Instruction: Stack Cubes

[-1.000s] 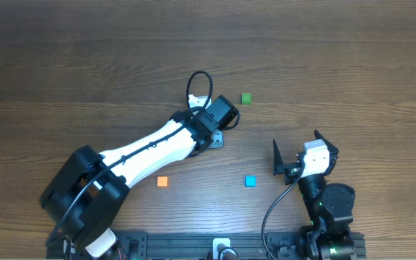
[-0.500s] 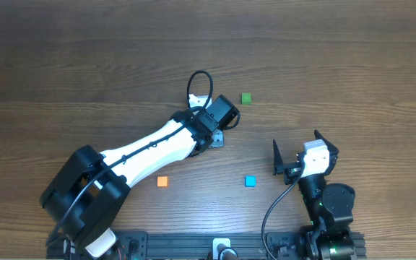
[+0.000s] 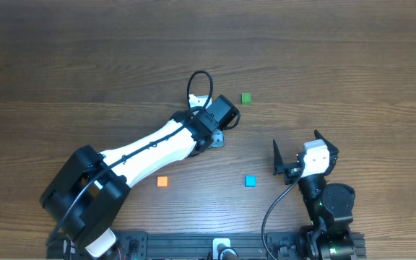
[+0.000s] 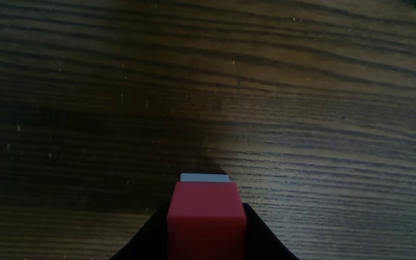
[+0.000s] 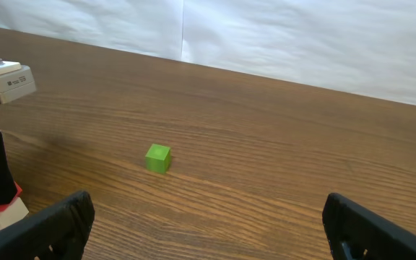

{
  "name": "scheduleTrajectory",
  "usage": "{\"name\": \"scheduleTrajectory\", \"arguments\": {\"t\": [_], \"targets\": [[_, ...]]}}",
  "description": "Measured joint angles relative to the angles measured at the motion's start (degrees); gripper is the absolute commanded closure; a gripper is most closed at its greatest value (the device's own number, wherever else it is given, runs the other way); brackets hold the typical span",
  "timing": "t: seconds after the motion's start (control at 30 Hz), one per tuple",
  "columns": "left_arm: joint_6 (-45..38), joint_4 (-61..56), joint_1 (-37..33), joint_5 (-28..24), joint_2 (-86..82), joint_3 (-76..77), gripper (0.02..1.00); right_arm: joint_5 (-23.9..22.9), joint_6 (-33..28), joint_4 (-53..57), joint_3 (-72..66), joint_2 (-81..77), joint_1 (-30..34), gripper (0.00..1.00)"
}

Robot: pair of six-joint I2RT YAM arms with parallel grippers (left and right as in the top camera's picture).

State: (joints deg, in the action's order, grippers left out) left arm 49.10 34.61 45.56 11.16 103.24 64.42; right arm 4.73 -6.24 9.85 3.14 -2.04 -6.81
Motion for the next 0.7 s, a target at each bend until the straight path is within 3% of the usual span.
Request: {"name": "scheduleTrajectory", "arguments": {"t": [0.27,0.5,0.7], "targets": [[0.02,-0.2,0.0,-0.04,0.13,0.0,0.895,0.0,0.02,0.0,0.0,0.0,0.0,0.012],[0.0,-0.22,0.0,-0.15,0.17,0.02,0.68,0.0,0.0,0.0,0.0,0.0,0.0,0.012],[0.0,-0.15,0.0,-0.68,1.84,-0.04,0.623,0.0,0.02,0.0,0.0,0.0,0.0,0.012]]}}
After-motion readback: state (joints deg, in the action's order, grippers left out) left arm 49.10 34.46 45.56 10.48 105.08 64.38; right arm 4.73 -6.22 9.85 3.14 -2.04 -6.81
